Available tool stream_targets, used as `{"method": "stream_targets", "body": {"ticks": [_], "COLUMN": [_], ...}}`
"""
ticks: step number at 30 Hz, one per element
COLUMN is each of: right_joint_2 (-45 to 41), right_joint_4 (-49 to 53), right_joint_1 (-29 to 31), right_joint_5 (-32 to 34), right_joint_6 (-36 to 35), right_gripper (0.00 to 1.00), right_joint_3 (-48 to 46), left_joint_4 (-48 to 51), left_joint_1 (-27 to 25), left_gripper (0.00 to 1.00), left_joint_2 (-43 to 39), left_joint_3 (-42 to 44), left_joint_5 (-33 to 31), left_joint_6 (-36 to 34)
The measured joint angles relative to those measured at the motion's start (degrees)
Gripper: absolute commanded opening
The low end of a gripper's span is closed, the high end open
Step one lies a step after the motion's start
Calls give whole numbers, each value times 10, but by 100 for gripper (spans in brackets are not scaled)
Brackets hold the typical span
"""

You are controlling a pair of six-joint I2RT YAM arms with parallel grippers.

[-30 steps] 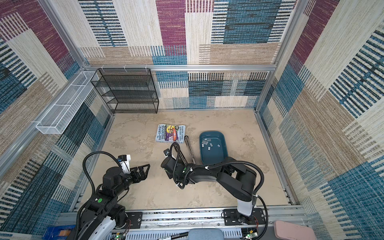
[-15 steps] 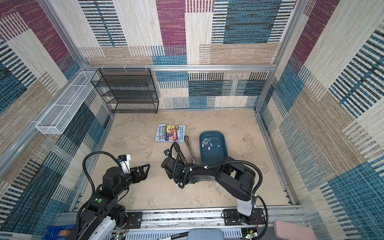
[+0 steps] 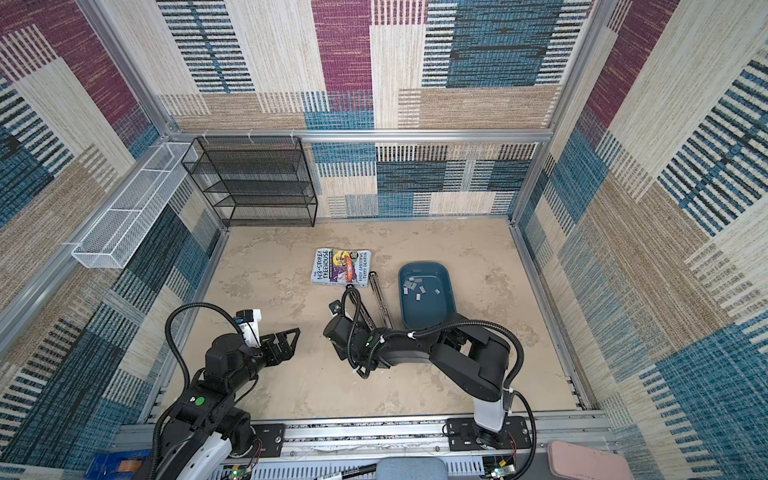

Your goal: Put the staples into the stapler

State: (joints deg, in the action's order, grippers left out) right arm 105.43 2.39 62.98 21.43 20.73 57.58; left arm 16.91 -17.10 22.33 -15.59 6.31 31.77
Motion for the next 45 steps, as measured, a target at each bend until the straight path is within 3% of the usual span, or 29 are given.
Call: {"method": "stream_targets", "body": {"ticks": [45], "right_joint_2": [-20], "right_joint_4": [3], "right_joint_1": [0], "right_joint_5": [-4], "right_joint_6": [6], "right_gripper": [6], "right_joint_3": [-3], "left_joint_4": [0], "left_joint_1": [0], "left_gripper": [99], "left_joint_2": [-2], "left_joint_3": [1], "left_joint_5": [0], "left_joint_6": [0]}}
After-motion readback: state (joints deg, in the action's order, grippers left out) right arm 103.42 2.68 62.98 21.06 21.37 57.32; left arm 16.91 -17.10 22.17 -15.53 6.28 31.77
